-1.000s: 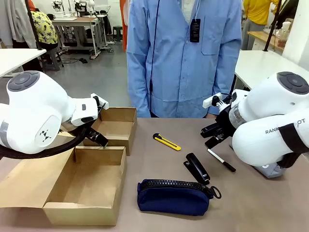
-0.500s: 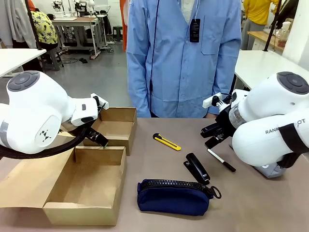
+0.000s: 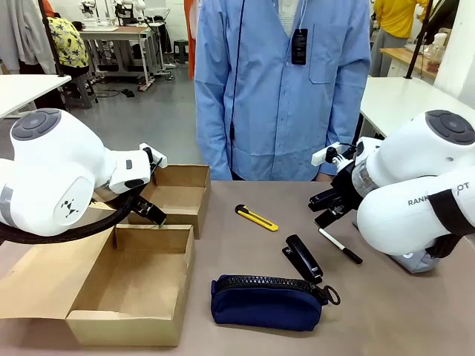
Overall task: Place items inside the box.
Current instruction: Pick up a Pencil pouch or Stapler and place it inside the Mailer Box closest to the robot.
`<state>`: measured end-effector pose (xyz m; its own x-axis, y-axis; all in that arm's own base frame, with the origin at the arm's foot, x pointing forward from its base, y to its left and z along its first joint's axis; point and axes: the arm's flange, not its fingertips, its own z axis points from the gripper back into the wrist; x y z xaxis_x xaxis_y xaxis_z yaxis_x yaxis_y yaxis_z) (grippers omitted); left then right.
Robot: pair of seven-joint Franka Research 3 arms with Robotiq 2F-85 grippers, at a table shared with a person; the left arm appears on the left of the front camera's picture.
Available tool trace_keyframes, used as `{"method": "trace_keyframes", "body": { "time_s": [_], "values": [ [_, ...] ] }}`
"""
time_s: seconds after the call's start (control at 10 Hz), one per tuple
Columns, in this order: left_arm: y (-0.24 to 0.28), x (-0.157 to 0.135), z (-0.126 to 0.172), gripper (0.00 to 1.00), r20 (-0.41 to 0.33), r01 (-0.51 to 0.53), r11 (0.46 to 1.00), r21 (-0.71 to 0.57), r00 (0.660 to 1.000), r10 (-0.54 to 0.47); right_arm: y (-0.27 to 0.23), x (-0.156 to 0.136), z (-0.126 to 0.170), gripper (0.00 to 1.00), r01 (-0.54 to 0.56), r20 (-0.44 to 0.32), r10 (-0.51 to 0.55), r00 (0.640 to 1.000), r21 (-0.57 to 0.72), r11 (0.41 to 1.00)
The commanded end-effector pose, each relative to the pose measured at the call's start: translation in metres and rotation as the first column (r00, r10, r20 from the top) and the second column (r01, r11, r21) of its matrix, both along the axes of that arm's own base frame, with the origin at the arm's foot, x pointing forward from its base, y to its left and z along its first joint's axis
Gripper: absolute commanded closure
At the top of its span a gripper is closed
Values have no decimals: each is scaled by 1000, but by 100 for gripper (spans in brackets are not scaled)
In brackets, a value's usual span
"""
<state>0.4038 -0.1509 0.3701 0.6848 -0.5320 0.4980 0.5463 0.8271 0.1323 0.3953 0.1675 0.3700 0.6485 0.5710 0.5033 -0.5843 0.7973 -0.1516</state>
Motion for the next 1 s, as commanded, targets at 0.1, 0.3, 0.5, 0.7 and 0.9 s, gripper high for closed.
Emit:
{"method": "trace_keyframes", "body": {
  "time_s": [0.1,0.3,0.5,0.7,0.9],
  "values": [
    [0,0,0,0,0,0,1000,0,1000,0,0,0,0,0,0,0,0,1000,0,1000],
    [3,-9,34,0,-23,50,997,-59,998,-52,-9,2,44,0,-2,-80,3,997,13,1000],
    [29,-42,134,0,-203,-38,976,-212,979,-6,-53,-14,134,0,172,-212,-145,966,117,978],
    [93,-65,191,0,-253,-83,936,-343,967,-7,-129,-45,190,0,275,-301,-182,936,304,912],
    [208,-58,210,0,-368,-172,781,-601,927,-79,-251,-77,203,0,459,-380,-289,878,504,732]
  ]
}}
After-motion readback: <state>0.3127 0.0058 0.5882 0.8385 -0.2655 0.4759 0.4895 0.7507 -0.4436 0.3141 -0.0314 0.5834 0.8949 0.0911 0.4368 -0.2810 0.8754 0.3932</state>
